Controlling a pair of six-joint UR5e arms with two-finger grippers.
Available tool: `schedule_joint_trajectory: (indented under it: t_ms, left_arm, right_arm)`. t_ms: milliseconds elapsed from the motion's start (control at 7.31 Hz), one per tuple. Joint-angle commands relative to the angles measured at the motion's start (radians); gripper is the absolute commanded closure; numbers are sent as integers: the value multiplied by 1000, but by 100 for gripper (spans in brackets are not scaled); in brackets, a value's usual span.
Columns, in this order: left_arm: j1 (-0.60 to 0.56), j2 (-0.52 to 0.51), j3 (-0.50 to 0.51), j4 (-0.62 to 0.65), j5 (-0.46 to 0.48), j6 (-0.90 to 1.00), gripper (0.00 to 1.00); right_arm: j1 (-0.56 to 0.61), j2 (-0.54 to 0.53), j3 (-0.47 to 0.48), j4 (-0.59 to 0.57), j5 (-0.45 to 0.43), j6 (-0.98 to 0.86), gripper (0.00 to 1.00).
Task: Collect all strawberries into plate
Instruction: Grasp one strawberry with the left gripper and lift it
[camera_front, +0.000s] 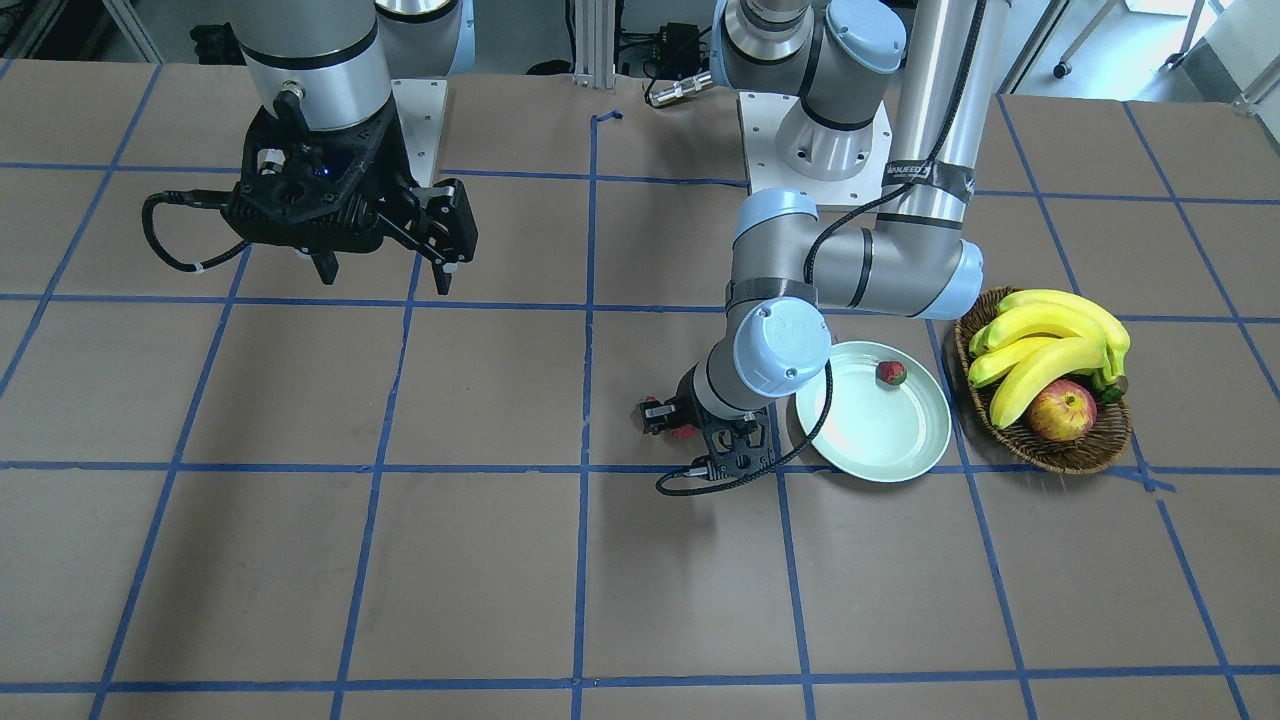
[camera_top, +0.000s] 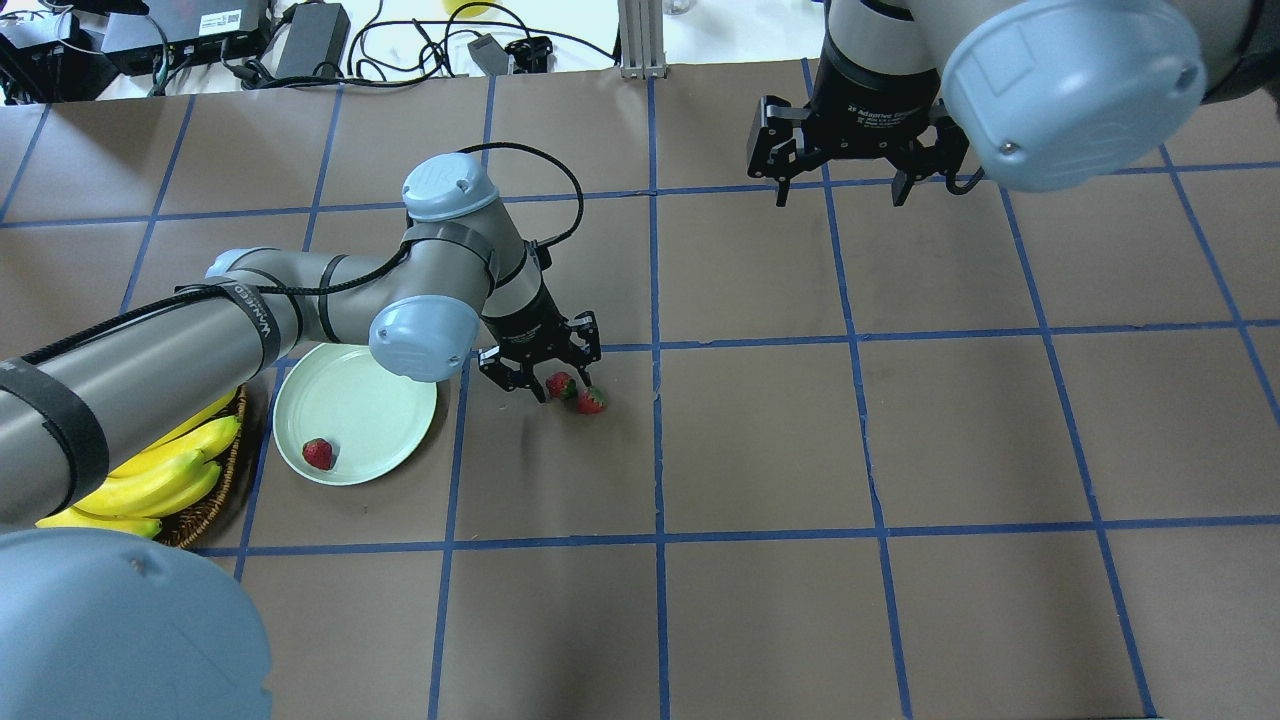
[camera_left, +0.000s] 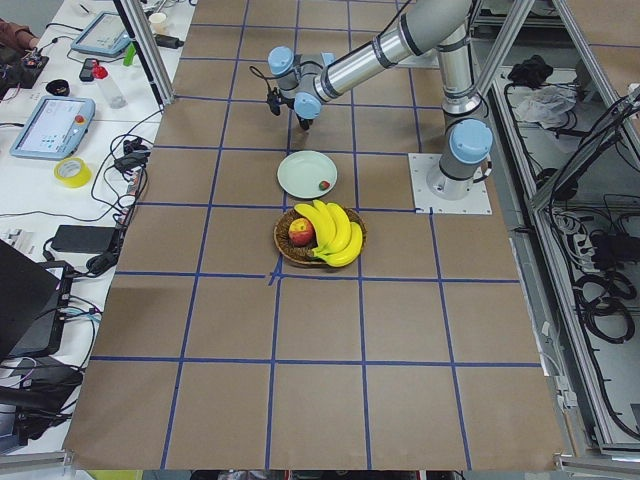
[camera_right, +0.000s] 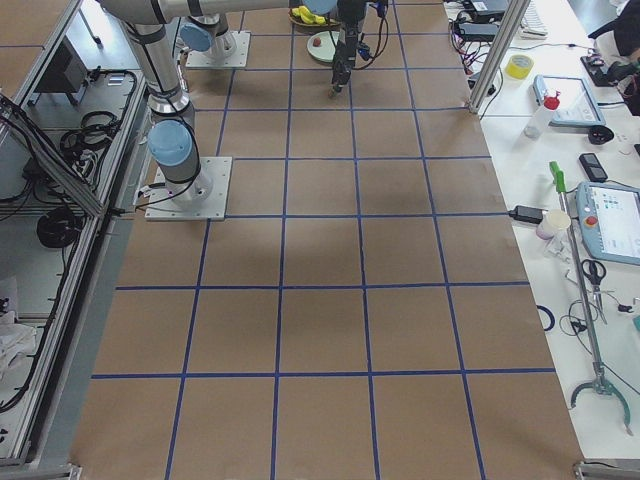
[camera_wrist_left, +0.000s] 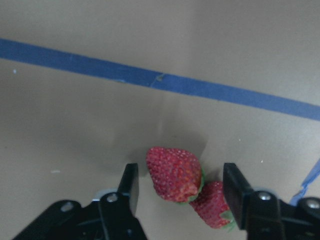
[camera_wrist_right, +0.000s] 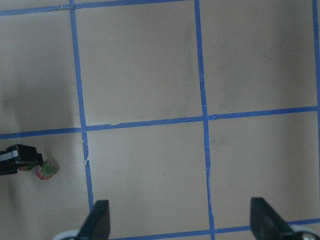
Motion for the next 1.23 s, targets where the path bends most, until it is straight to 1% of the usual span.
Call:
schedule_joint_trajectory:
  t_ms: [0, 273, 410, 547, 684, 820, 957, 1094]
  left_arm:
    - [1, 0, 4, 0, 2, 10, 100]
    - [3, 6, 25, 8, 17, 17, 100]
    - [9, 24, 72, -3, 78, 30, 100]
    - [9, 32, 108, -44, 171, 40, 100]
    - [21, 39, 128, -72, 234, 91, 100]
    - [79, 53, 130, -93, 280, 184, 100]
    - [160, 79, 127, -148, 299, 313, 100]
    - [235, 104, 122, -202, 301, 398, 100]
  right_arm:
    - [0, 0, 0, 0, 0, 0, 0]
    - [0, 0, 0, 0, 0, 2, 0]
    - [0, 0, 0, 0, 0, 2, 0]
    - [0, 0, 0, 0, 0, 2, 0]
    - [-1, -1, 2, 0, 0, 0, 0]
    - [-1, -1, 3, 2, 0, -3, 0]
    - [-1, -1, 3, 2, 0, -2, 0]
    - [-1, 0, 5, 2, 0, -2, 0]
